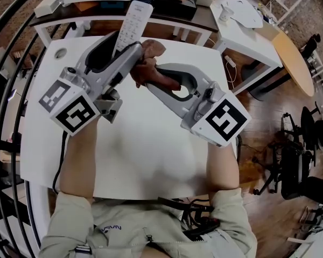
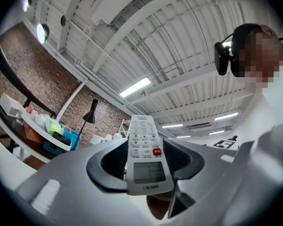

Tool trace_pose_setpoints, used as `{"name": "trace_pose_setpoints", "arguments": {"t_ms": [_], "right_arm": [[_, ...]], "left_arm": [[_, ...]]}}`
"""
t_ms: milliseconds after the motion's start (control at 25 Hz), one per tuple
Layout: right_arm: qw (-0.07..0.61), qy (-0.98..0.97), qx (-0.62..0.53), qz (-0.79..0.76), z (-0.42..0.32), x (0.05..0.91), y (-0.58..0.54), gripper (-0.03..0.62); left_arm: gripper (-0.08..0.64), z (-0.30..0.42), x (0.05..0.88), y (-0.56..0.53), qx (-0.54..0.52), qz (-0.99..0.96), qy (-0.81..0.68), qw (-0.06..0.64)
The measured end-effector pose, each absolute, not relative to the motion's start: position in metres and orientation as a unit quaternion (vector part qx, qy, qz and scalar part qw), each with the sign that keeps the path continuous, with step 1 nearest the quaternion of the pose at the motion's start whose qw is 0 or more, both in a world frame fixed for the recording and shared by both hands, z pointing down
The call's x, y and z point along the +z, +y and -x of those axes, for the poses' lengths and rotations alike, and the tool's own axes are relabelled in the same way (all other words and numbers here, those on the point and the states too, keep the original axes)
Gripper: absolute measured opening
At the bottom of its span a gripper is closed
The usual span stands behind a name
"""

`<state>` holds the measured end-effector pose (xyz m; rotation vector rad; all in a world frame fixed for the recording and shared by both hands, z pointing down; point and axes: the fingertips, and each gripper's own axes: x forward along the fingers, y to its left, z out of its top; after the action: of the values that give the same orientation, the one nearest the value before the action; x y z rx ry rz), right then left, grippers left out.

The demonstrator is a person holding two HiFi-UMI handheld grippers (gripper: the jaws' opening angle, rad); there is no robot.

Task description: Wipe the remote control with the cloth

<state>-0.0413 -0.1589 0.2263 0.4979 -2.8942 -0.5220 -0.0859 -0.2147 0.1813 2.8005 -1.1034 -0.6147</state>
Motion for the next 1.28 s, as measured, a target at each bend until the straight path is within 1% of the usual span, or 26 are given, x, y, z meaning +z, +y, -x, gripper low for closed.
{"name": "trace_pose_setpoints", "arguments": {"t_ms": [120, 280, 440, 640, 840, 1040, 1280], "right_arm": [[0.058, -0.961, -0.165, -0.216, 0.023, 0.216, -0.179, 0.101], [0.048, -0.945, -0.158, -0.283, 0.002, 0.214, -0.204, 0.101], [0.047, -0.931, -0.140, -0.334, -0.015, 0.220, -0.225, 0.101], [0.062, -0.912, -0.127, -0.384, -0.032, 0.234, -0.248, 0.101], [0.100, -0.893, -0.102, -0.426, -0.046, 0.263, -0.273, 0.101], [0.147, -0.879, -0.068, -0.449, -0.055, 0.301, -0.294, 0.101], [0.196, -0.866, -0.035, -0.458, -0.060, 0.338, -0.307, 0.103]], "left_arm": [[0.243, 0.087, 0.184, -0.219, -0.166, -0.902, -0.399, -0.005], [0.243, 0.087, 0.195, -0.225, -0.112, -0.884, -0.449, -0.061], [0.242, 0.084, 0.212, -0.236, -0.062, -0.874, -0.474, -0.085], [0.242, 0.086, 0.237, -0.252, -0.005, -0.863, -0.498, -0.081], [0.243, 0.094, 0.267, -0.268, 0.053, -0.849, -0.520, -0.072], [0.242, 0.105, 0.301, -0.286, 0.101, -0.837, -0.536, -0.047], [0.242, 0.115, 0.332, -0.301, 0.130, -0.828, -0.545, -0.004]]}}
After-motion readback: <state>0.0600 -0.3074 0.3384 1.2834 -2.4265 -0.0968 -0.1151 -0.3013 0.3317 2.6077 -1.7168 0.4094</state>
